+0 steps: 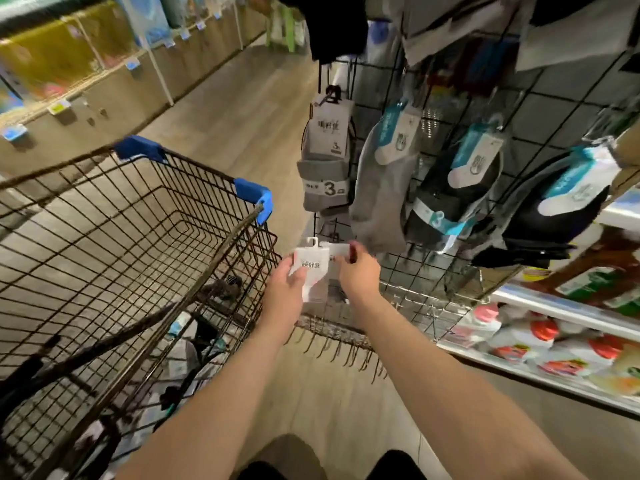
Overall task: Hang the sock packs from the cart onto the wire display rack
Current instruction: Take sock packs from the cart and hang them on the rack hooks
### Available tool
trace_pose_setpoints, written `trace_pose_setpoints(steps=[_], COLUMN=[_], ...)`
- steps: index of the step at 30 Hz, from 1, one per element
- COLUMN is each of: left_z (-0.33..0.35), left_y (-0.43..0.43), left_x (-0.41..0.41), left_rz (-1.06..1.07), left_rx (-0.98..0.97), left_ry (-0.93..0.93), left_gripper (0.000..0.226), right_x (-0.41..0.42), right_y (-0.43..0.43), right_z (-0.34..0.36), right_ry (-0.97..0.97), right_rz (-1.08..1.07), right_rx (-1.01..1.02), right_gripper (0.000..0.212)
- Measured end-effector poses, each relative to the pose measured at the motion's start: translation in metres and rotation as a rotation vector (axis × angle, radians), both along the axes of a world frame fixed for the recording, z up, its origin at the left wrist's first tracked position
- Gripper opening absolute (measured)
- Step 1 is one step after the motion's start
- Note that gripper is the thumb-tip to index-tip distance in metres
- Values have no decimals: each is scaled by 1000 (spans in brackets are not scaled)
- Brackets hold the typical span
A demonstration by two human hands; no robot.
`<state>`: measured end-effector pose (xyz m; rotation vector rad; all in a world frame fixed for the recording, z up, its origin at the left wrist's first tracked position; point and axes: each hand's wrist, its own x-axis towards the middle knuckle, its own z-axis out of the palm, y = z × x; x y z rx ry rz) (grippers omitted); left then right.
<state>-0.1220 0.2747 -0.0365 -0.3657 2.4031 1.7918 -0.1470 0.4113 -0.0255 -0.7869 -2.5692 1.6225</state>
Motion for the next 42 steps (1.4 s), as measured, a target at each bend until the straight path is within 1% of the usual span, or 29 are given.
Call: trace_pose_setpoints(steps=[2, 5, 7, 10, 12, 15, 17, 20, 24, 27, 29, 30, 31, 33, 35, 39, 42], left_z=[-15, -35, -49, -71, -84, -105, -117, -131, -134, -134, -133, -132, -131, -129, -127, -126, -121], left_y=[2, 7, 10, 12, 10, 7, 7, 8, 13, 16, 20, 22, 24, 26, 28, 32, 36], left_x=[-8, -21, -30, -43, -52, -65, -70, -74, -71, -71, -69, -69, -70, -71, -74, -83, -89], left_rz=[-23, -58, -53, -34, -38, -52, -64, -43, -36, -48, -79, -90, -101, -111, -114, -40, 29], left_rx=[-6, 7, 20, 40, 46, 52, 56, 82, 85, 89, 71, 82, 99, 101, 93, 112, 104], left_ry=[17, 52, 79, 132, 170, 227, 254, 282, 351, 393, 406, 400, 398, 395, 391, 391, 410], left_gripper=[39, 33, 31, 36, 38, 37, 38, 39, 40, 37, 32, 29, 28, 33, 29, 26, 27], right_x=[-12, -28, -39, -58, -72, -84, -86, -87, -75, -55, -40, -34, -31, -29, -32, -40, -45], right_y=[-2, -4, -3, -4, -9, -9, -7, -5, -6, -10, -10, -10, -9, -8, -8, -12, -14], right_z=[-12, -26, -35, -55, -69, -89, -97, -105, -112, -126, -132, -132, -134, -135, -134, -128, -124], right_ry=[-8, 15, 26, 120, 159, 243, 249, 310, 395, 542, 623, 638, 644, 628, 633, 651, 626], right_rz=[-24, -68, -43, 12, 4, -30, -22, -7, 14, -80, -107, -99, -86, -55, -51, -103, -129], right_rx=[6, -113, -151, -156, -122, -128, -112, -147, -106, -135, -152, -167, -193, -214, -189, -196, -214], right_gripper=[43, 48, 48, 39, 41, 41, 41, 43, 42, 39, 26, 18, 15, 20, 29, 26, 29])
